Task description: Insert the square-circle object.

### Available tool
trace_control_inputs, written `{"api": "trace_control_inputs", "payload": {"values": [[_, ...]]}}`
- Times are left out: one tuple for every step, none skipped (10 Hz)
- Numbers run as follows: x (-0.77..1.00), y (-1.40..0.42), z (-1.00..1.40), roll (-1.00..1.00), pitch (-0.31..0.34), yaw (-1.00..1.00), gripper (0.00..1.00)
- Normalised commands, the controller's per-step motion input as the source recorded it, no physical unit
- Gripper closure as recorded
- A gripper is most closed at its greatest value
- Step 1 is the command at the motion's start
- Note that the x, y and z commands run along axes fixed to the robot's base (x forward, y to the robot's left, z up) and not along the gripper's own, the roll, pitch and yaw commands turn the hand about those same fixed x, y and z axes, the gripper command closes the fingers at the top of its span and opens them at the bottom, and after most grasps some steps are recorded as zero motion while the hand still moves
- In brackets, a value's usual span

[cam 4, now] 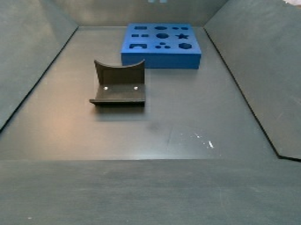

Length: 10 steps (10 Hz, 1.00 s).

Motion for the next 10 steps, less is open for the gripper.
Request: {"api": "trace_control_inputs", "payload": {"values": [[-0.96, -0.39, -0.90, 0.00, 0.006, 0.04, 1.00], [-0.75, -0.64, -1.00, 0.00, 0.120, 0.00, 1.00], [-0.67, -0.77, -1.00, 0.00, 0.107, 0.00, 1.00], [-0.50, -0.88, -0.98, 0.00, 0.119, -0.03, 1.00], [-0.40, -0.64, -0.89, -0.02, 0.149, -0.07, 1.00], [-0.08, -0.26, -0.76, -0.08, 0.179, 0.00, 1.00], [0.00, -0.08, -0.54, 0.00, 0.097, 0.00, 1.00], [0.02, -0.02, -0.46, 0.00, 0.121, 0.00, 1.00], [0.00, 0.00, -0.39, 0.00, 0.100, 0.00, 1.00], [-0.02, 0.00, -0.35, 0.00, 0.086, 0.00, 1.00]]}}
